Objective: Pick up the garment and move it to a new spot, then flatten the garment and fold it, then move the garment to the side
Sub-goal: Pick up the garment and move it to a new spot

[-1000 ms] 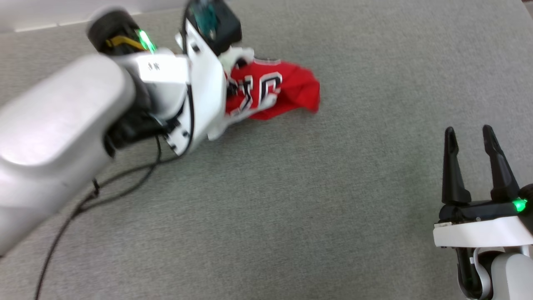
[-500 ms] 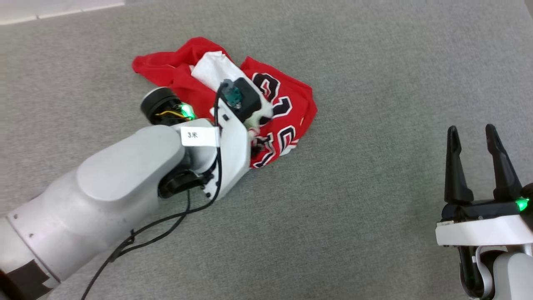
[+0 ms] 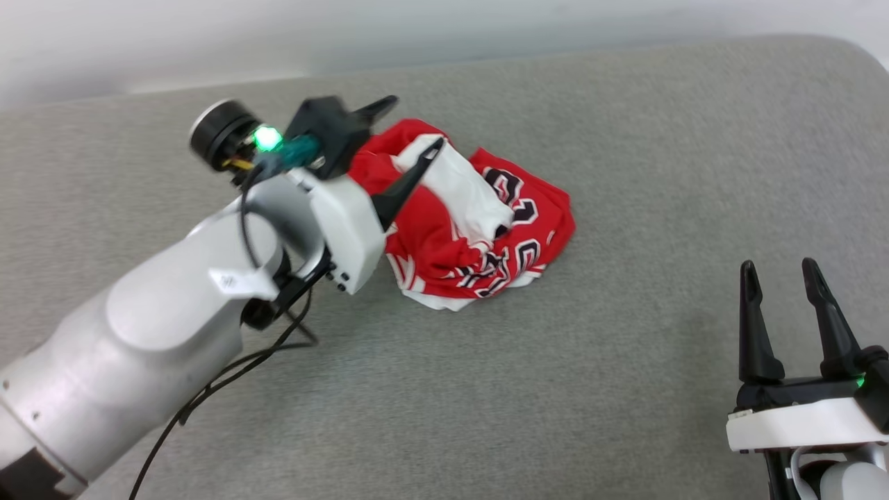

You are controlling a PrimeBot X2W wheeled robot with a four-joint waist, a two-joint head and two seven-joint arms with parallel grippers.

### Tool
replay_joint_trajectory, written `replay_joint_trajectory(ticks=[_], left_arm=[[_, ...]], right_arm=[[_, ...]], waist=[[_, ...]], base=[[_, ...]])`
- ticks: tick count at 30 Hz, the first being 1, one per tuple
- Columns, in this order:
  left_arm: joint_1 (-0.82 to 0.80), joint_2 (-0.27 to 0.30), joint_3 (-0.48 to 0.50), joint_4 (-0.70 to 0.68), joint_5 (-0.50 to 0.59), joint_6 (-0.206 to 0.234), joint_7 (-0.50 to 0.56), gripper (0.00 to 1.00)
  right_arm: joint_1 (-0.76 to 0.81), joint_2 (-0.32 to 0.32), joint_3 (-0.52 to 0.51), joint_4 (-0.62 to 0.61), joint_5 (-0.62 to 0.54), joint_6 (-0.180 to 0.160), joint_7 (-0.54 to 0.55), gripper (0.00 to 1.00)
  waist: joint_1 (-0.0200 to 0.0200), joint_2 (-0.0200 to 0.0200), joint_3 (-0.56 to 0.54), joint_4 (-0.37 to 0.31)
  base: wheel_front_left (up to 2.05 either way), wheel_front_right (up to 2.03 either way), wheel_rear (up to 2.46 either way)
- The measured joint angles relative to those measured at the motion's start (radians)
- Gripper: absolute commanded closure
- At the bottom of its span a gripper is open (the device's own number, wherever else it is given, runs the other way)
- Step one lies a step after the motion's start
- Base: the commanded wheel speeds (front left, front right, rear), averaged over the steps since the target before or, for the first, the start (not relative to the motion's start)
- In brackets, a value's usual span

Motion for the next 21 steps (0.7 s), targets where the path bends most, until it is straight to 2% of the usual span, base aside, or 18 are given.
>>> replay_joint_trajectory(ticks=[6,11,13,16,21], left_arm=[[0.127,0.024,0.059,-0.022,0.016,0.150,-0.160,0.00],[0.275,0.043,0.172,-0.058,0.036,0.280,-0.193,0.00],[0.336,0.043,0.250,-0.103,0.091,0.325,-0.193,0.00],[0.459,0.027,0.367,-0.165,0.156,0.364,-0.196,0.00],[0.646,-0.021,0.517,-0.214,0.277,0.375,-0.196,0.00]], right_arm=[[0.024,0.000,-0.006,0.000,-0.009,0.000,0.000,0.00],[0.034,0.000,-0.005,-0.001,-0.018,0.000,0.000,0.00],[0.046,0.000,-0.007,-0.001,-0.018,0.000,0.000,0.00],[0.054,0.000,-0.009,-0.001,-0.021,0.000,0.000,0.00],[0.072,0.000,-0.007,0.001,-0.028,0.000,0.000,0.00]], waist=[[0.0000,0.0000,-0.047,0.056],[0.0000,0.0000,-0.076,0.092],[0.0000,0.0000,-0.086,0.104],[-0.0001,0.0000,-0.103,0.118],[-0.0001,0.0000,-0.128,0.138]], base=[[0.00,0.00,0.00],[0.00,0.00,0.00],[0.00,0.00,0.00],[0.00,0.00,0.00],[0.00,0.00,0.00]])
